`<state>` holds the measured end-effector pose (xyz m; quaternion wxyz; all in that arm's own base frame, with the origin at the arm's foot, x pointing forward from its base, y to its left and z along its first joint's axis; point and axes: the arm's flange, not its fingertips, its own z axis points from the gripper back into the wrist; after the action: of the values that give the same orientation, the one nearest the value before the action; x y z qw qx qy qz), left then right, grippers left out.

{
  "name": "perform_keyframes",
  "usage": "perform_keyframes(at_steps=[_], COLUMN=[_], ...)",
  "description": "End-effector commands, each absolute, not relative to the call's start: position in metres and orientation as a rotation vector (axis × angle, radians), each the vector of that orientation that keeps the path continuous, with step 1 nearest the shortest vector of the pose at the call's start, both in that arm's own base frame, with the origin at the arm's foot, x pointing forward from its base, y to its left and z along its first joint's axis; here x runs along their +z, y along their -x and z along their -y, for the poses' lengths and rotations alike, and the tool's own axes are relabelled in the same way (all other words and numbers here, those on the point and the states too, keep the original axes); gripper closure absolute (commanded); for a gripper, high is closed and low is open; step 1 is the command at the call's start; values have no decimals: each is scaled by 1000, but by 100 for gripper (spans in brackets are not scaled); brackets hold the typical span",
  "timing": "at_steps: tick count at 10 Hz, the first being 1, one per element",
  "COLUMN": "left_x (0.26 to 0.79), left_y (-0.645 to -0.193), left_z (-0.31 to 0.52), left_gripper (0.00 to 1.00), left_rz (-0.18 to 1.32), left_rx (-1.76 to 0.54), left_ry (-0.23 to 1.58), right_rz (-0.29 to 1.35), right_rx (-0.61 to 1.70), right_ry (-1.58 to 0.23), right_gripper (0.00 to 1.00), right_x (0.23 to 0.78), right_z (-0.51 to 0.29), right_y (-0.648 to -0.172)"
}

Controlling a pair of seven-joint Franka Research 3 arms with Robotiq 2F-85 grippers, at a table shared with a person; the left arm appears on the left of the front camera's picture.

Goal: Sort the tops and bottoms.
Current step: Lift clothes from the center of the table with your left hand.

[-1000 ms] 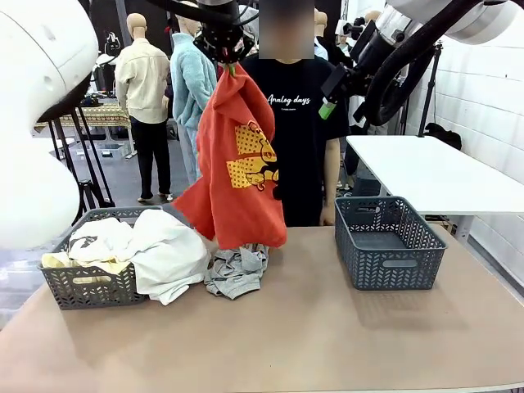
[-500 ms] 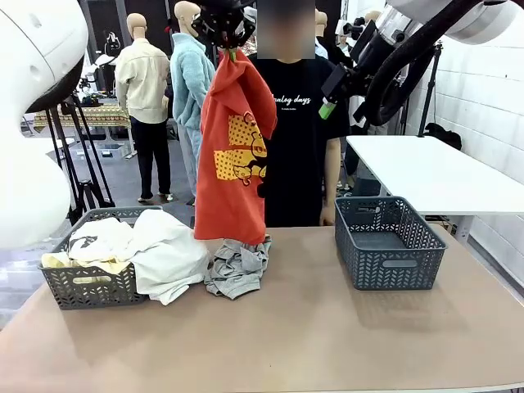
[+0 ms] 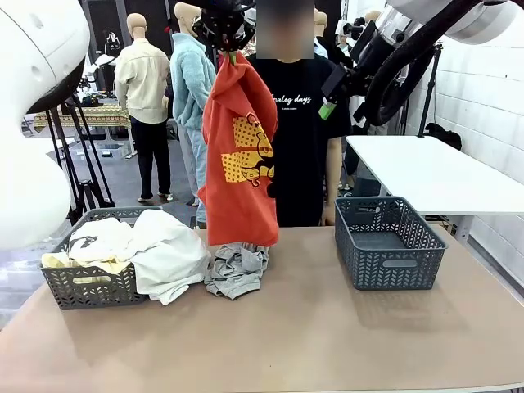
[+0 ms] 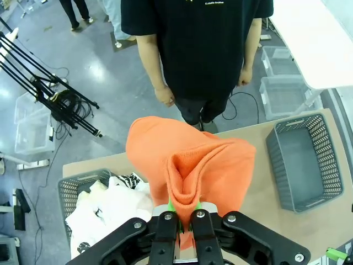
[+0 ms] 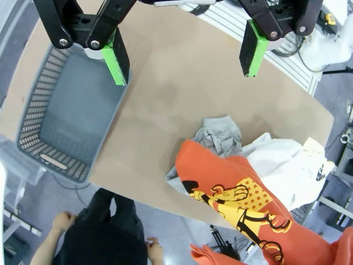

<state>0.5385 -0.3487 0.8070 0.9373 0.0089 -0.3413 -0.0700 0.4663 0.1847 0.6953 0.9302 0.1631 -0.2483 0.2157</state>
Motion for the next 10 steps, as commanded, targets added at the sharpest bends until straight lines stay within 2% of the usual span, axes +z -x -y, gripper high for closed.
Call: perform_keyframes(at_steps=[1, 10], left_x=[811, 811], left_y=[-538, -538], left_z=[347, 347], left_gripper=[100, 100], left_rz=[712, 712], left_rx=[-136, -136], left_ry=[-10, -10], right_rz=[506, 506], right_rx=[429, 429], right_ry=[-328, -328], right_gripper=[0, 0], right_x=[691, 691], right_z=[-184, -184], right_y=[-463, -463])
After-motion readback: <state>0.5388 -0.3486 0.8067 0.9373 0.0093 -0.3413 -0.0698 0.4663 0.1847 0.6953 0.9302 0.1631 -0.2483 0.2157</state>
